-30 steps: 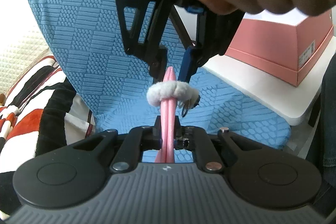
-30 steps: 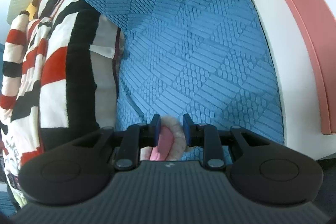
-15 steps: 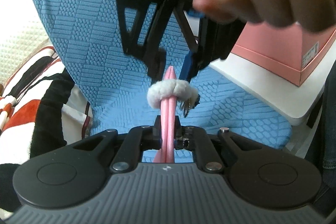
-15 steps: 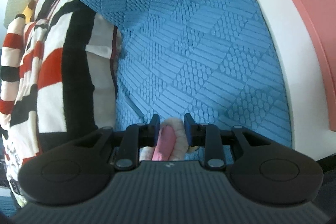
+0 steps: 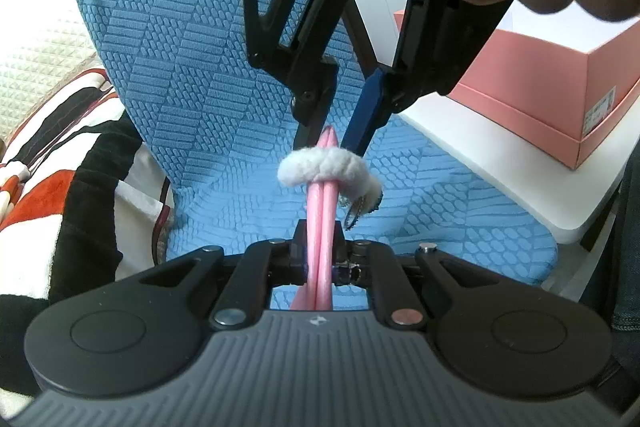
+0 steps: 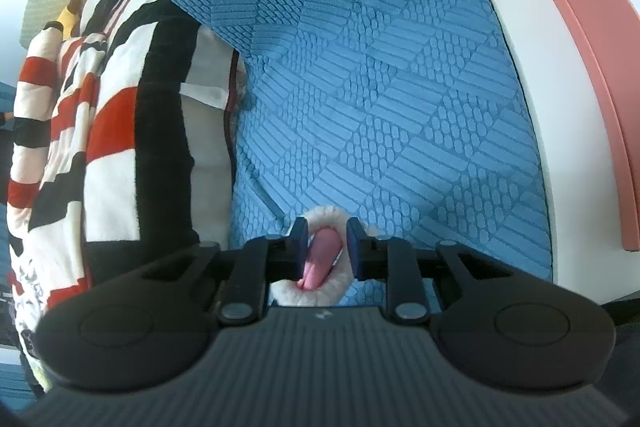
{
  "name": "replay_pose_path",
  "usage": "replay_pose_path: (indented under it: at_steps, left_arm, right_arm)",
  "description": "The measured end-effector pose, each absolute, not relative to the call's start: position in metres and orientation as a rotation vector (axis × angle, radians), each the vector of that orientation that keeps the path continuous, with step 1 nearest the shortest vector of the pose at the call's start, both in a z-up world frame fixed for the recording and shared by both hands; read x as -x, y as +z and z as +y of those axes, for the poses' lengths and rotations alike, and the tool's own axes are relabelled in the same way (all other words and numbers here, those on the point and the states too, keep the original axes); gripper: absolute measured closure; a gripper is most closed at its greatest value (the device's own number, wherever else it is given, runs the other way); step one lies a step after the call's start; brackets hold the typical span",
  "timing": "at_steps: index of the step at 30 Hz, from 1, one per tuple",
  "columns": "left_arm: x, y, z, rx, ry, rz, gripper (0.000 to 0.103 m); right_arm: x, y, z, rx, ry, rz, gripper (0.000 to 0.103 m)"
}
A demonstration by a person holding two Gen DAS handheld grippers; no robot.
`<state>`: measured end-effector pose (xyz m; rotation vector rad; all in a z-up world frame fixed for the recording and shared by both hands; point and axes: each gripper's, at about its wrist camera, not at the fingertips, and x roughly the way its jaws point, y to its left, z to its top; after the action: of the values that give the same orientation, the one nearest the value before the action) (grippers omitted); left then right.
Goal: Fold shopping bag
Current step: 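Work the white hair tie down the pink strip with the right gripper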
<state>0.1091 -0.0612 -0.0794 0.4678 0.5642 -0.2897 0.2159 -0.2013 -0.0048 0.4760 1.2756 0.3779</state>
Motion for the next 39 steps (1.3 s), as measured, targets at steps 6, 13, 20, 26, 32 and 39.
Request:
replay_pose_path:
  at_steps: [6,13,20,26,32,39]
  left_arm:
    - [-0.110,-0.079,-0.060,-0.463,-0.289,0.574,0.092]
    - [-0.111,-0.079,-0.057,-0.456,-0.279,0.582,0.093]
    - [-0.107,-0.080,-0.062,-0.487,-0.284,0.564,0.093]
    - [-0.110,-0.082,-0.060,-0.477,-0.272,0.571,0.093]
    - [-0.115,-0.083,-0.057,-0.461,-0.249,0.591,0.092]
    - [-0.120,-0.085,-0.054,-0.452,-0.232,0.618,0.092]
  right_arm:
    - [-0.220,-0.014,-0.196,-0.493,0.369,1.303,0.078]
    - [-0.225,-0.025,-0.191,-0.531,0.370,1.335,0.077]
    - [-0.231,-0.047,-0.188,-0.597,0.395,1.416,0.076]
    - [-0.230,-0.049,-0.184,-0.591,0.405,1.398,0.075]
    - [-0.233,-0.033,-0.196,-0.593,0.423,1.336,0.075]
    - [-0.224,-0.030,-0.187,-0.542,0.461,1.354,0.076]
